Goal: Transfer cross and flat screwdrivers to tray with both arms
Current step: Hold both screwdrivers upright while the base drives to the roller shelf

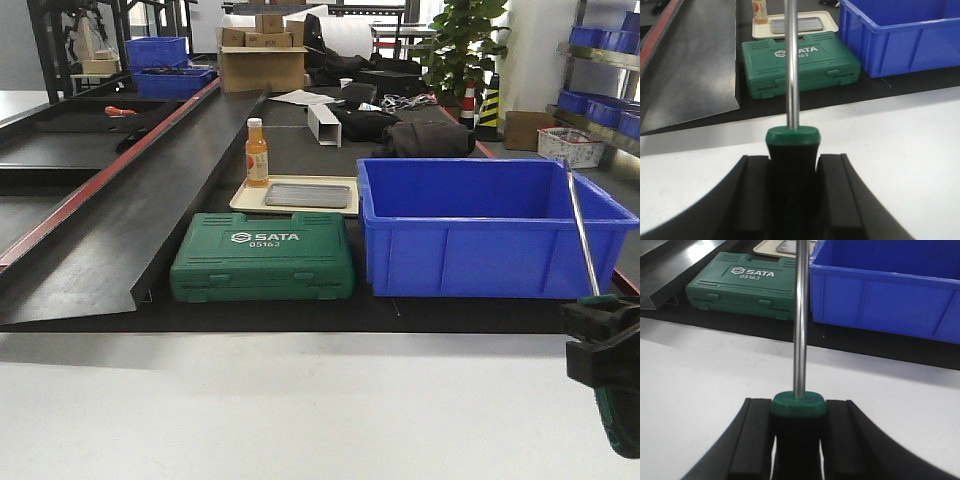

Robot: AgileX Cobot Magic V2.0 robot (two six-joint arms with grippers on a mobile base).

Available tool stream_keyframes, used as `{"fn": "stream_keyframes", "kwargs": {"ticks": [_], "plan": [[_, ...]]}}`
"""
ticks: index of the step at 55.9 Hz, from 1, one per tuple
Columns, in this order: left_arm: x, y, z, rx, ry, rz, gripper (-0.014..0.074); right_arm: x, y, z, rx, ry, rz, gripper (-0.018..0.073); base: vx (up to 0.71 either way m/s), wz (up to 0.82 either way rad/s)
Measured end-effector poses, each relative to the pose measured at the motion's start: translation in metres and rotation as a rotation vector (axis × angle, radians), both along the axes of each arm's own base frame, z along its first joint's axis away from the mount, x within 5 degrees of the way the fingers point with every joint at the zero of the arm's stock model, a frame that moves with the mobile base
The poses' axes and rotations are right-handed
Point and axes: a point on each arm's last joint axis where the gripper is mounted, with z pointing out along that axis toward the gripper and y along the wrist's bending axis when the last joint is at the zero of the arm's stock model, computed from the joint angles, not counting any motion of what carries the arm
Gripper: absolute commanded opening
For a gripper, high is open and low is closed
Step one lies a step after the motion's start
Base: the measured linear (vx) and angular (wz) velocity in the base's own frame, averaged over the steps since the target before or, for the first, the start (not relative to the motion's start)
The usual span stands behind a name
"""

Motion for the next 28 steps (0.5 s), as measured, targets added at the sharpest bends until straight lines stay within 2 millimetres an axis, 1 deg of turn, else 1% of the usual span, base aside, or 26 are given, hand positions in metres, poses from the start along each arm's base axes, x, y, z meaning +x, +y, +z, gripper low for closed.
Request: {"fn": "stream_keyframes", "kwargs": {"ticks": [9, 28], "plan": [[-0.0023, 0.0012, -0.0053, 0.004, 0.018, 0.004, 0.0000, -0.0029, -0.0010, -0.0037, -0.009, 0.018, -0.001, -0.0008, 0.00, 0.00], [-0.0025, 0.0015, -0.0061, 0.007, 0.027, 0.007, 0.0000, -0.0039, -0.0017, -0.0062, -0.022, 0.045, -0.004, -0.0008, 0.00, 0.00]]}}
